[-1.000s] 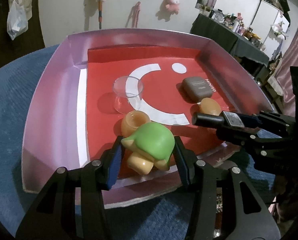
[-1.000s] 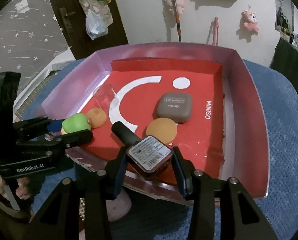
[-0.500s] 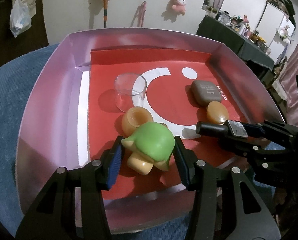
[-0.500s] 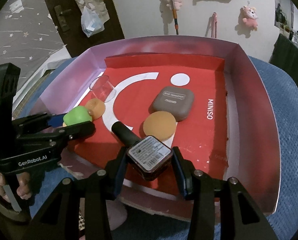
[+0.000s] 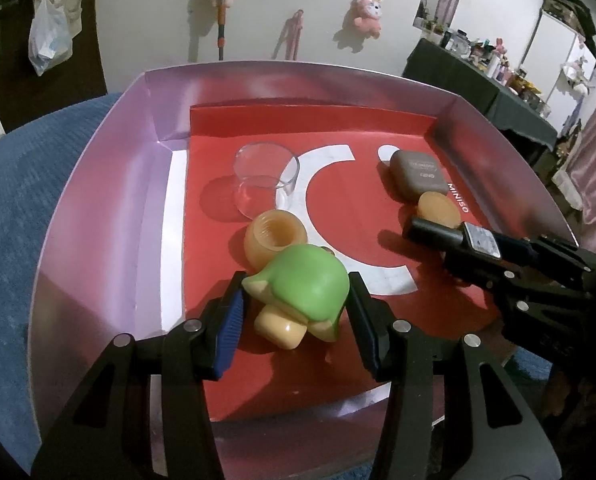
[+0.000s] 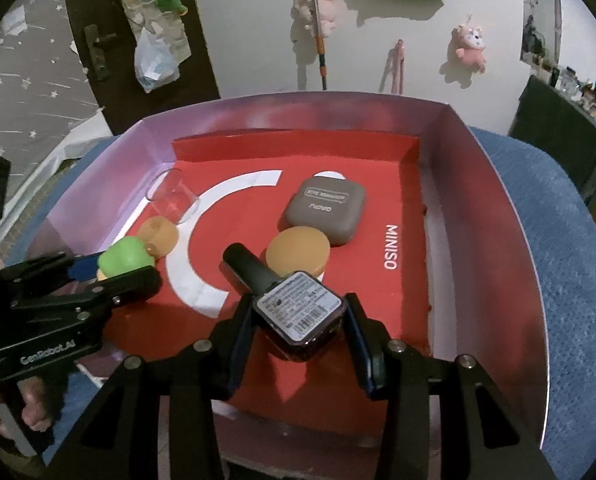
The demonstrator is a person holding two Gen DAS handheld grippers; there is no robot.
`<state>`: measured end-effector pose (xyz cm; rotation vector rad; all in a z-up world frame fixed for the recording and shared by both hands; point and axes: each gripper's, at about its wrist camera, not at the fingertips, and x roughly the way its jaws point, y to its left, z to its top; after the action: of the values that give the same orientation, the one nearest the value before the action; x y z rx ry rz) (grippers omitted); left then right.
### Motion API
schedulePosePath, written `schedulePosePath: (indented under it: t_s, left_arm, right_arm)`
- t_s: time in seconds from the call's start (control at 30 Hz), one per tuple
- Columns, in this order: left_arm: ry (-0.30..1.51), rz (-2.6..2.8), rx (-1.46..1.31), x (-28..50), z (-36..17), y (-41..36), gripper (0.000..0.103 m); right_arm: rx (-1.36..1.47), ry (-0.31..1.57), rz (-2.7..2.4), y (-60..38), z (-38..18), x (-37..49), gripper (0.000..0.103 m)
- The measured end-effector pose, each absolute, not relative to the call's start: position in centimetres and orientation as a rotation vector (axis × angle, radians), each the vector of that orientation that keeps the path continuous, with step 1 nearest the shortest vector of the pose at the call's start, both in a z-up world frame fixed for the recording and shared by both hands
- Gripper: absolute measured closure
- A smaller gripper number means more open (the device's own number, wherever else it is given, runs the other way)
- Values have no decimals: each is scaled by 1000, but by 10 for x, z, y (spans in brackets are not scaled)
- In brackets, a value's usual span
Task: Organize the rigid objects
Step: 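Lower both items onto the red sheet and open both tools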
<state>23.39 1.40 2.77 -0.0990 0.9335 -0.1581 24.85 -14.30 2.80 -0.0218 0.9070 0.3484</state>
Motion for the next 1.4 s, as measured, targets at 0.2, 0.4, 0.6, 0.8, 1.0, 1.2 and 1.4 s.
schedulePosePath:
  t_s: [0.2, 0.4, 0.6, 0.8, 1.0, 1.2, 1.4]
  left_arm:
    - [927, -147, -87, 233, 27, 10, 57]
    - [925, -139, -75, 234, 28, 5, 57]
    - [925, -140, -78, 235, 29, 5, 56]
    - [925, -140, -81, 235, 29, 5, 56]
    - [925, -140, -81, 235, 28, 6, 56]
    - [924, -132, -77, 235, 28, 7, 56]
    - [919, -117, -55, 234, 30, 4, 53]
  right_arm:
    - [-23, 890, 303, -145, 26, 254, 57]
    - [-13, 889, 307, -147, 25, 256, 56]
    - [-2, 891, 316, -148, 26, 256, 56]
    - [1, 891, 318, -148, 27, 255, 56]
    - [1, 892, 319, -148, 27, 255, 56]
    - [1, 891, 318, -148, 27, 256, 56]
    - [10, 891, 326, -149, 28, 255, 50]
